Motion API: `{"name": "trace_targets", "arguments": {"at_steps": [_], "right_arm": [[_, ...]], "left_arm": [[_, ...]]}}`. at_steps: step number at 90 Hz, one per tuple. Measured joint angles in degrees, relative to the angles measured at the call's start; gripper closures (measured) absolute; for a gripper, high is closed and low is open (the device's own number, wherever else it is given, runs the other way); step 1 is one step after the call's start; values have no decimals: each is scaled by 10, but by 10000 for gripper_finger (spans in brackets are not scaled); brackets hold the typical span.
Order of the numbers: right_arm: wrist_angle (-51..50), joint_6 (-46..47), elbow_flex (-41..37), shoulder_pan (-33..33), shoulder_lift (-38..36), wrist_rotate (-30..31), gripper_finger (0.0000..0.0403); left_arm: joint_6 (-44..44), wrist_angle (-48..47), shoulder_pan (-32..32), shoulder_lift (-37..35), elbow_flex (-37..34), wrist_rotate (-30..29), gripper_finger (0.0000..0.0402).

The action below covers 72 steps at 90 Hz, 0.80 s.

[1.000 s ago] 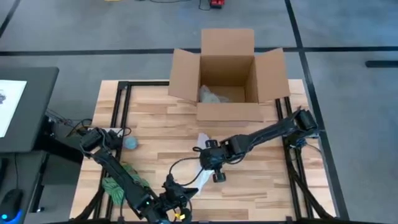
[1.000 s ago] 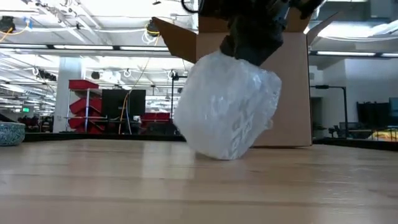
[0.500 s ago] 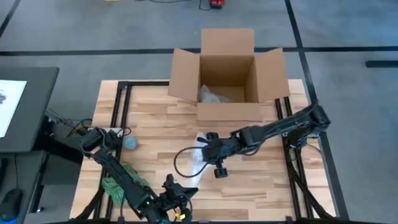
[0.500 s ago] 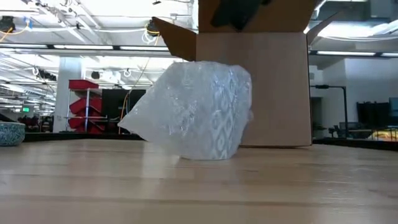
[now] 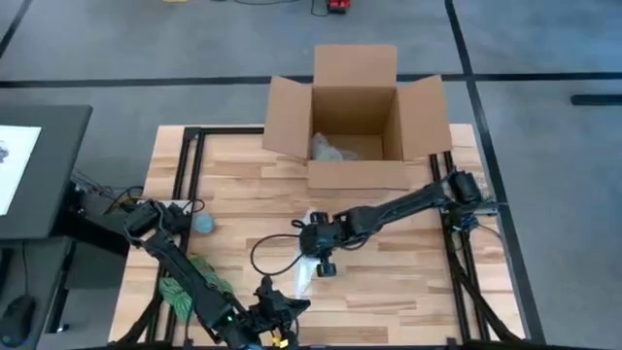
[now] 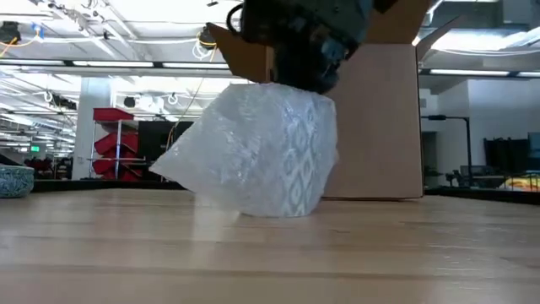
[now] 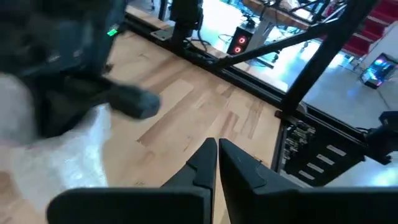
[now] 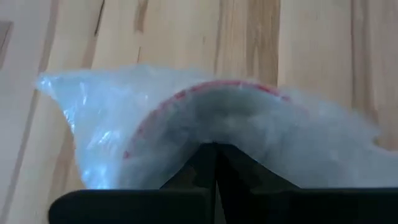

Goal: Wrap mug
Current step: Wrap the white gray mug with bubble wrap

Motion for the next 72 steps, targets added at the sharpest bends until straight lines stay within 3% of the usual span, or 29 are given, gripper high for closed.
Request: {"name": "trace_targets", "arguments": {"at_steps": [24,58,72], "right_arm": [[-8,-6,-1,-5,-4,-25,403],[-46,-7,-9,27,-131,-29,403],[-32,-7,-8,36,-146,-8,403]], "left_arm": [[70,66,-2,0,0,1,402],[80,78,-8,0,0,1,402],[80,78,-8,0,0,1,402]]}}
